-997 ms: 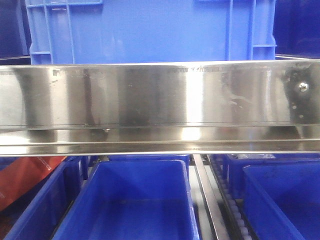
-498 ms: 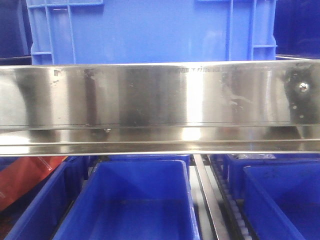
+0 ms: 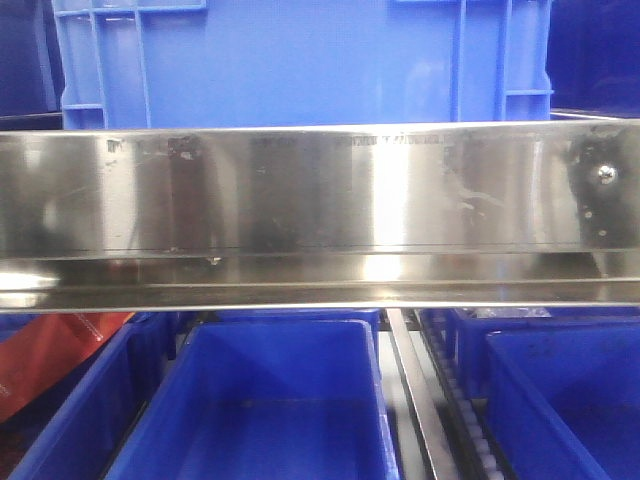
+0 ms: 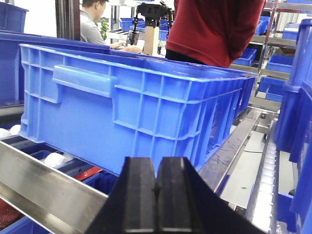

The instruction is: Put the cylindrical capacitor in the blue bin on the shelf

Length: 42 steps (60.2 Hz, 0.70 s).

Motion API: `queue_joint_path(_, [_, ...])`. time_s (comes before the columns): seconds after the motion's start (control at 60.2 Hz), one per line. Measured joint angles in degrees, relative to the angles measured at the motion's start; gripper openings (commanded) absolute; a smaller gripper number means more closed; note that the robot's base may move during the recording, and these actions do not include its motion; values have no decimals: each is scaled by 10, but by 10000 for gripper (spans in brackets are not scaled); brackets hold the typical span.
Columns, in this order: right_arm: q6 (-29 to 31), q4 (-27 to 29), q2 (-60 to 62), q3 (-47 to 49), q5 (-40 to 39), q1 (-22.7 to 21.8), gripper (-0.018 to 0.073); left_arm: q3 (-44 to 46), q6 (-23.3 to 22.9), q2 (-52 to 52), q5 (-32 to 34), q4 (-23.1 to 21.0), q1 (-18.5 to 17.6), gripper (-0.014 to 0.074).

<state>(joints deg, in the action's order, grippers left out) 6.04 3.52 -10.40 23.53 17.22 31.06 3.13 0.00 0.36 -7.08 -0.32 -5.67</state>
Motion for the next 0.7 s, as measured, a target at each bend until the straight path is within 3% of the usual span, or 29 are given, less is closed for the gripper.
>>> queue_joint_path(0.083, [0,0,0,0,0,0,-154,-26,0,-1,31,-2,1,-111])
queue_joint_path(0.698, [0,-1,0,0,0,0,-154,-32,0,-1,44,-4,1,-111])
